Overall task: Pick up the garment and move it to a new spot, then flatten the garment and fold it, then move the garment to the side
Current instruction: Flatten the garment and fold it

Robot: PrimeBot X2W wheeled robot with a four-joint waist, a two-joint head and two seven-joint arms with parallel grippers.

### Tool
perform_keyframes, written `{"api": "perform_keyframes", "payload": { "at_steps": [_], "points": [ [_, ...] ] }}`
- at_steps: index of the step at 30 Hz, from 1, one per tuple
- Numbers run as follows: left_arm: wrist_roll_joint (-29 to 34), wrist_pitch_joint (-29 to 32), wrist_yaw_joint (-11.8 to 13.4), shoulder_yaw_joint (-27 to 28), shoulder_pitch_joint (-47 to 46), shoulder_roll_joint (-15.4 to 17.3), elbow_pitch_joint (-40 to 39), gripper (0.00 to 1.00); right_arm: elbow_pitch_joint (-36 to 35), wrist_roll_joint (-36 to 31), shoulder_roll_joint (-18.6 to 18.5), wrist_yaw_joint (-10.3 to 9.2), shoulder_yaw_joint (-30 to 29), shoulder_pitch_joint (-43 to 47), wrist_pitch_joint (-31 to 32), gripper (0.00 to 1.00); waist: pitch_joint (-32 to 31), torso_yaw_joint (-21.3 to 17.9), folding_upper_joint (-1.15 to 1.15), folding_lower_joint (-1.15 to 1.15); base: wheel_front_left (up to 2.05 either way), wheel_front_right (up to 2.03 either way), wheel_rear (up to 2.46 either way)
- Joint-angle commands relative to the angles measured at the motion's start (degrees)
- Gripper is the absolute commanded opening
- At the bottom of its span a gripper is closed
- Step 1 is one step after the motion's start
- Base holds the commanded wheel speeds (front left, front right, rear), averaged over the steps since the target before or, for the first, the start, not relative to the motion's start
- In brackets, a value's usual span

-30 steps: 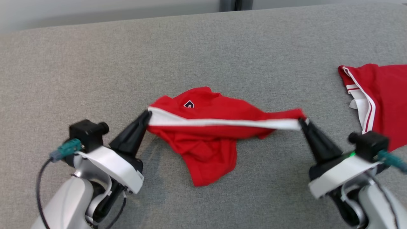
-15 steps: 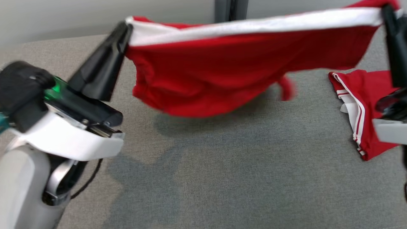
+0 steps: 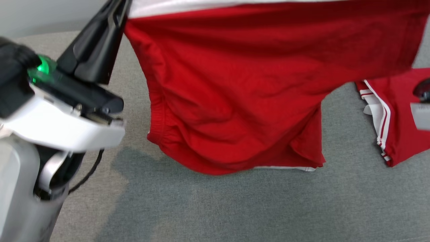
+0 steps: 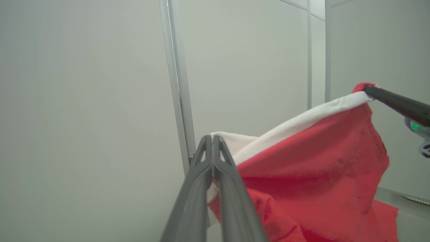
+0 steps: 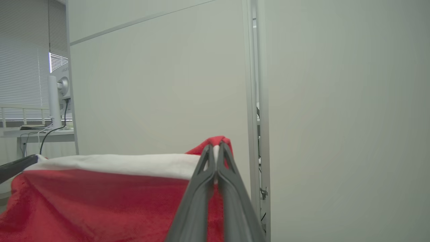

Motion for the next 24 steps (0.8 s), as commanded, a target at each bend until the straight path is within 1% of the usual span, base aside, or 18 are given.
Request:
{"api": "perform_keyframes", "payload": {
  "at_steps": [1,3,5,7,10,13,17,22,23,24],
  "points": [
    [-0.86,-0.45,-0.77,-0.04,-2.58,-0.62,2.90,0.00,2.96,0.37,-0.14,-0.02,0.86,-2.54,-0.92,0.00,1.51,0.08,0.00,0.00,0.00,0.00,0.00],
    [-1.14,-1.00,-1.78,-0.46,-5.64,-1.43,7.64,0.00,7.90,-0.73,-1.43,-0.02,1.73,-6.08,-1.95,0.00,2.87,0.27,0.00,0.00,0.00,0.00,0.00],
    [-1.09,-1.91,-3.05,-0.94,-9.93,-2.69,13.19,0.00,13.24,-0.08,-1.17,-0.03,3.46,-10.64,-3.18,0.00,4.36,0.48,0.00,0.00,0.00,0.00,0.00],
    [-0.64,-3.02,-4.09,-1.46,-14.54,-3.87,19.71,0.00,18.98,-1.21,-2.01,-0.03,5.03,-15.74,-4.57,0.00,5.62,0.73,0.00,0.00,0.00,0.00,0.00],
    [0.37,-5.85,-5.30,-2.26,-22.12,-6.32,29.43,0.00,27.72,-2.28,-2.08,-0.03,8.06,-24.11,-7.10,0.00,6.87,1.11,0.00,0.00,0.00,0.00,0.00],
    [1.20,-9.21,-6.05,-2.61,-29.73,-8.55,39.34,0.00,36.75,-2.92,-1.16,-0.03,10.29,-32.61,-9.81,0.00,7.77,1.45,0.00,0.00,0.00,0.00,0.00],
    [2.92,-14.40,-6.81,-2.92,-38.49,-10.20,51.40,0.00,48.76,-4.00,1.00,-0.04,11.78,-42.38,-14.55,0.00,8.12,1.10,0.00,0.00,0.00,0.00,0.00],
    [2.76,-18.68,-7.51,-3.64,-43.80,-11.83,64.20,0.00,62.61,-2.90,4.23,-0.04,14.30,-48.45,-18.08,0.00,7.91,0.63,0.00,0.00,0.00,0.00,0.00],
    [2.35,-19.11,-7.69,-3.64,-44.20,-12.18,66.59,0.00,64.74,-2.67,4.79,-0.04,15.04,-48.94,-18.40,0.00,7.98,0.59,0.00,0.00,0.00,0.00,0.00],
    [2.35,-19.11,-7.69,-3.64,-44.20,-12.18,66.59,0.00,64.74,-2.67,4.79,-0.04,15.04,-48.94,-18.40,0.00,7.98,0.59,0.00,0.00,0.00,0.00,0.00]
  ]
}}
